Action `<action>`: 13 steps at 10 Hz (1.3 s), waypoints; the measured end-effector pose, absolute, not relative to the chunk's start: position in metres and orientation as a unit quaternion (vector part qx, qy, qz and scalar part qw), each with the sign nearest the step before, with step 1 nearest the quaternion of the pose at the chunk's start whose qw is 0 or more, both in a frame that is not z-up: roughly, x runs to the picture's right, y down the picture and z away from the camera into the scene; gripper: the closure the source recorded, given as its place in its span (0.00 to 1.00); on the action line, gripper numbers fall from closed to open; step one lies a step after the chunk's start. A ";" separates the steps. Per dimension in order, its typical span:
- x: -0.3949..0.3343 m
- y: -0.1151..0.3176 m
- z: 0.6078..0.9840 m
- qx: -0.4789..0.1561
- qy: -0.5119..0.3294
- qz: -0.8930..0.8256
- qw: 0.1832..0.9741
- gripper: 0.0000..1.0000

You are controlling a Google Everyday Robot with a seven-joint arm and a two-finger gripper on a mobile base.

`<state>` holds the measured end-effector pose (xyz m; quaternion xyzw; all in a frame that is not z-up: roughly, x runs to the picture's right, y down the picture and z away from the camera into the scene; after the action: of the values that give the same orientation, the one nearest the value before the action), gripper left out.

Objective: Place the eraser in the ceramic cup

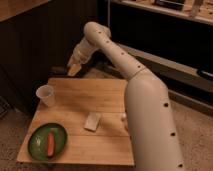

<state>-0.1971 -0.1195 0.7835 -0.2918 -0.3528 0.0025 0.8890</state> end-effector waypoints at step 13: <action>-0.249 -0.075 0.801 -0.288 -0.405 -0.042 0.867 1.00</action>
<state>-0.2491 -0.0745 0.8005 -0.2880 -0.4053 -0.0421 0.8666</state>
